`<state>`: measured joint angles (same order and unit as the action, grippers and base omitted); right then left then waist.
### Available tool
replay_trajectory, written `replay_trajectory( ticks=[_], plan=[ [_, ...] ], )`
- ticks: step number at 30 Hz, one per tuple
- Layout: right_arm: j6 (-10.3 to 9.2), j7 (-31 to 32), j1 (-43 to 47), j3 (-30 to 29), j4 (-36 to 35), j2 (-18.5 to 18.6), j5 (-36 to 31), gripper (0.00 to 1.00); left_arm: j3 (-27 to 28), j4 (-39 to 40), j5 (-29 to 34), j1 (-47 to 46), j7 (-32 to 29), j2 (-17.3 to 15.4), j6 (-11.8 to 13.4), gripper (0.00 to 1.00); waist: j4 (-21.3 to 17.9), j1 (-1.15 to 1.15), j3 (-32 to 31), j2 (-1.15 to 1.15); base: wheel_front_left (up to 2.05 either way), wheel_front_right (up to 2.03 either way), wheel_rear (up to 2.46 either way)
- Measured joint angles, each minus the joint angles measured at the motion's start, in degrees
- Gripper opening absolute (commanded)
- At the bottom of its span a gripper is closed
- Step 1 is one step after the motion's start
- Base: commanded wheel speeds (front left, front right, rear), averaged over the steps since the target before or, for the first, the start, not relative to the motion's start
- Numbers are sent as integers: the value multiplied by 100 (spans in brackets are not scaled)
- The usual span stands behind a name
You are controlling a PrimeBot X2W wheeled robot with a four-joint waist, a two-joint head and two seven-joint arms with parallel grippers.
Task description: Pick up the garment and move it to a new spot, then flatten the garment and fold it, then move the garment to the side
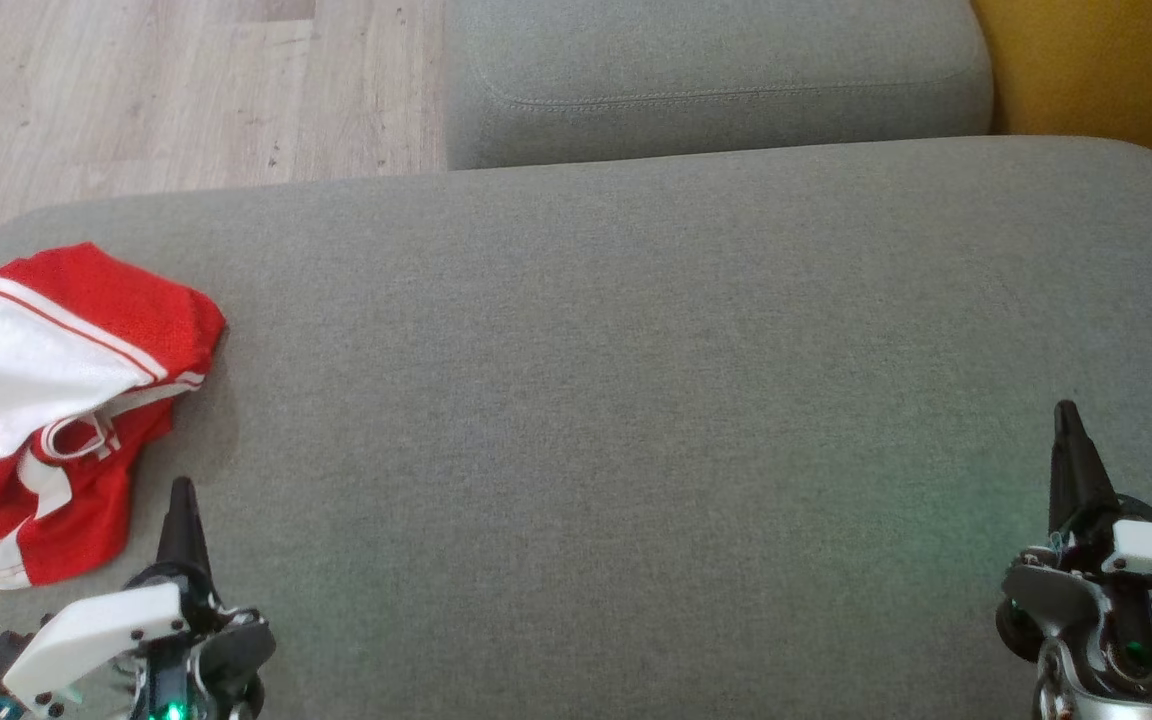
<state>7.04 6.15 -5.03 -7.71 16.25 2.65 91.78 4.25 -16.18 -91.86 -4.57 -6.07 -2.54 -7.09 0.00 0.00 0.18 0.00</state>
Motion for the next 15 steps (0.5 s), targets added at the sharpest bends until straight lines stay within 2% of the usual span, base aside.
replay_trajectory(
  ticks=[15],
  plan=[
    [0, 0, 0, 0, 0, 0, 0, 0, 0, 0, 0, 0, 0, 0, 0, 0, 0, 0, 0, 0, 0, 0, 0]
  ],
)
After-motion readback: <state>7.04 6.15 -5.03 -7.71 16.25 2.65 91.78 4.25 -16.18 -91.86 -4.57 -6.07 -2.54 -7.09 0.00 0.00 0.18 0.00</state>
